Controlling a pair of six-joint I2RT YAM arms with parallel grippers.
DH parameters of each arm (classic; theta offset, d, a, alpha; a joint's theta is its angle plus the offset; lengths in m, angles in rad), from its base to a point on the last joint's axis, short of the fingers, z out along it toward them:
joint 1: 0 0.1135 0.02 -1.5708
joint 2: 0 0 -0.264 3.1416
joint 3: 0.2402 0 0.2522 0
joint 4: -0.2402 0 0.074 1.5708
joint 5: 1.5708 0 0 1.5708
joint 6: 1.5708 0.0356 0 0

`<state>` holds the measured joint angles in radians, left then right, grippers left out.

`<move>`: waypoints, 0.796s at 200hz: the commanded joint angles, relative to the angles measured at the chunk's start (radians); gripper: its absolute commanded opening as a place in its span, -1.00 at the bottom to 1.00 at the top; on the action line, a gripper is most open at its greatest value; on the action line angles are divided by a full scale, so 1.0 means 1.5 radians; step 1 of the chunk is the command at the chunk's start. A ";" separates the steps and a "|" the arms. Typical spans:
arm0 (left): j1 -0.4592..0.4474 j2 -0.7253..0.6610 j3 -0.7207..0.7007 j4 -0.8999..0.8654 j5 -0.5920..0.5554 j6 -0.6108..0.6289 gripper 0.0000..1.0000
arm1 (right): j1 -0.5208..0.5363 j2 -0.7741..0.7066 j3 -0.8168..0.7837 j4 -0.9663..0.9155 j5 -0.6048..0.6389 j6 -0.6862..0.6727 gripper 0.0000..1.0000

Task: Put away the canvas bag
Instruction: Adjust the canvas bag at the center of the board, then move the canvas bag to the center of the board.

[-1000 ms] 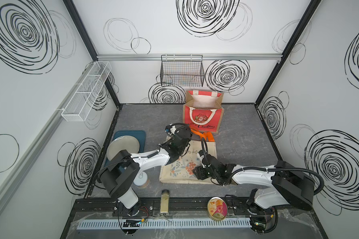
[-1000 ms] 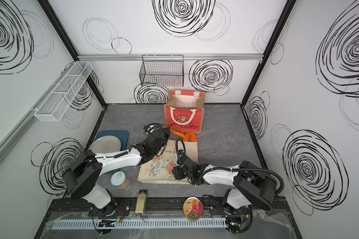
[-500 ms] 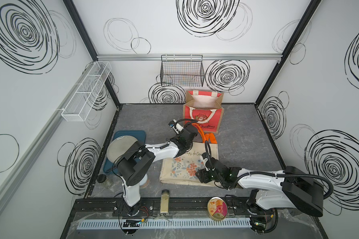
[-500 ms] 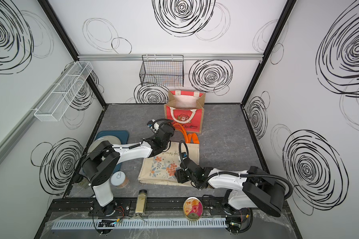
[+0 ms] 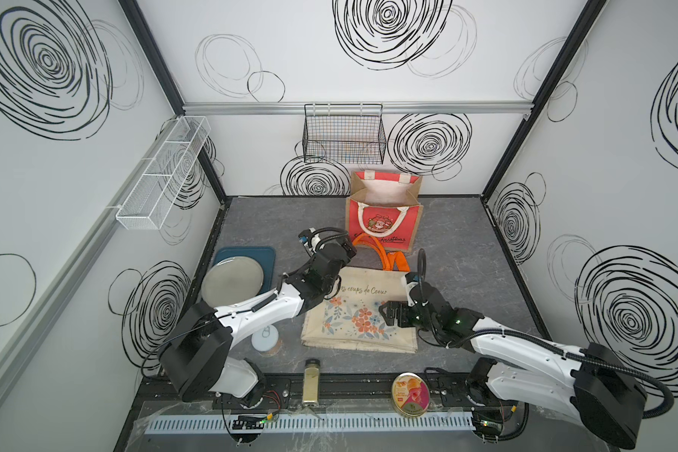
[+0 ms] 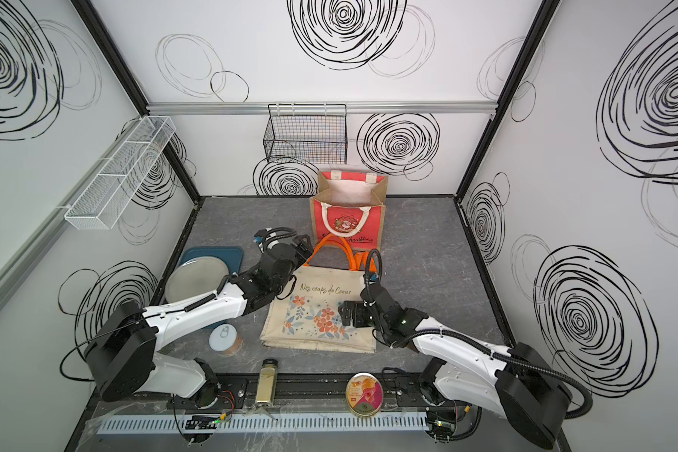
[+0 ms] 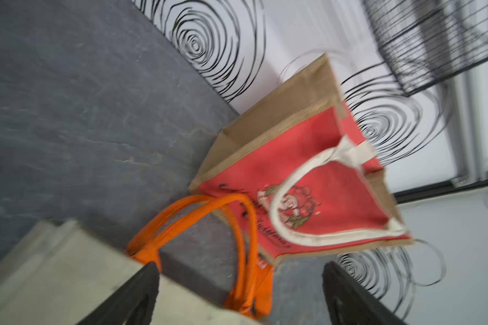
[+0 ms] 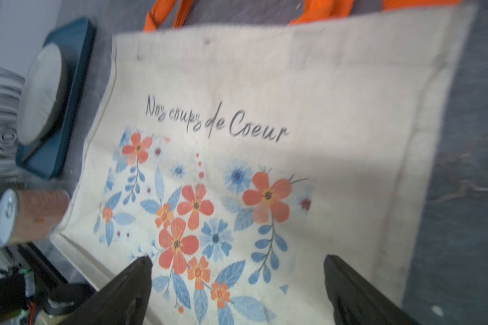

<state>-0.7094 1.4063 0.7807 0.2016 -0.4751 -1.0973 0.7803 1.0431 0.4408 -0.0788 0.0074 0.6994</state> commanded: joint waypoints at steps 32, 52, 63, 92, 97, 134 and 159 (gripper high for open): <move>0.069 -0.055 -0.120 -0.119 0.077 0.115 0.99 | -0.158 0.040 0.015 -0.022 -0.080 -0.036 0.99; 0.074 -0.031 -0.137 -0.101 0.094 0.137 0.99 | -0.168 0.102 0.050 -0.025 -0.104 -0.058 0.90; 0.066 -0.010 -0.134 -0.095 0.113 0.142 0.99 | -0.168 0.139 0.077 -0.040 -0.117 -0.068 0.84; 0.010 0.039 -0.107 -0.105 0.091 0.129 0.81 | -0.173 0.228 0.109 -0.067 -0.113 -0.058 0.62; 0.000 0.043 -0.104 -0.104 0.087 0.125 0.76 | -0.173 0.230 0.109 -0.069 -0.106 -0.052 0.58; -0.054 0.069 -0.103 -0.064 0.093 0.085 0.31 | -0.191 0.203 0.094 -0.091 -0.056 -0.034 0.31; -0.082 0.092 -0.092 -0.054 0.077 0.060 0.19 | -0.230 0.190 0.077 -0.095 -0.076 -0.044 0.17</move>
<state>-0.7864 1.5150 0.6075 0.0242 -0.3779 -0.9474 0.4694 1.3567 0.5777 -0.1894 -0.0746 0.6277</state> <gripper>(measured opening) 0.617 0.612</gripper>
